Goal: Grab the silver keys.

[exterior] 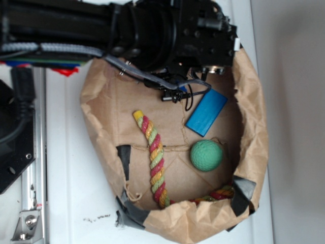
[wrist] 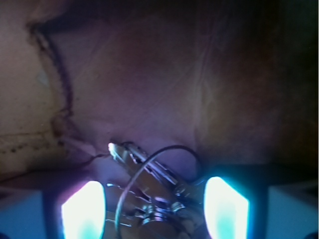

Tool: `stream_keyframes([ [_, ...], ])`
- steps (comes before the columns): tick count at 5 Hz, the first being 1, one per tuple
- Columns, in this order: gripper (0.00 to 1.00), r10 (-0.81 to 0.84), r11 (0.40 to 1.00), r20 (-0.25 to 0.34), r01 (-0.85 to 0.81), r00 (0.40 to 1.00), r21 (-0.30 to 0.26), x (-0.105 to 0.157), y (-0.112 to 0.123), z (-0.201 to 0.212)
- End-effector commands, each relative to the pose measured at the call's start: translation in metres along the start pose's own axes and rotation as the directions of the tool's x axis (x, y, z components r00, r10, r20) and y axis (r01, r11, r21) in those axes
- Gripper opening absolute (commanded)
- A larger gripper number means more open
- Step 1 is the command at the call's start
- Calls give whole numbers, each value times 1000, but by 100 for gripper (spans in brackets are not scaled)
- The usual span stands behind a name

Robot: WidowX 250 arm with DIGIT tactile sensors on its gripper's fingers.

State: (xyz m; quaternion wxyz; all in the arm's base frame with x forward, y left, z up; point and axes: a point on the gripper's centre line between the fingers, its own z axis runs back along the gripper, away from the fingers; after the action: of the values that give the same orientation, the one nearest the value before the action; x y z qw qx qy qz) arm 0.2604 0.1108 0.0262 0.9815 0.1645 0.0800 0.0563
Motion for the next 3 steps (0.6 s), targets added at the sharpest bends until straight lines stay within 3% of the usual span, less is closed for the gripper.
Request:
stream_keyframes([
  [1,0,57,998,75,-57,996,-4,6,7,12],
  [3,0,50,999,91,-48,995,-26,7,7,13],
])
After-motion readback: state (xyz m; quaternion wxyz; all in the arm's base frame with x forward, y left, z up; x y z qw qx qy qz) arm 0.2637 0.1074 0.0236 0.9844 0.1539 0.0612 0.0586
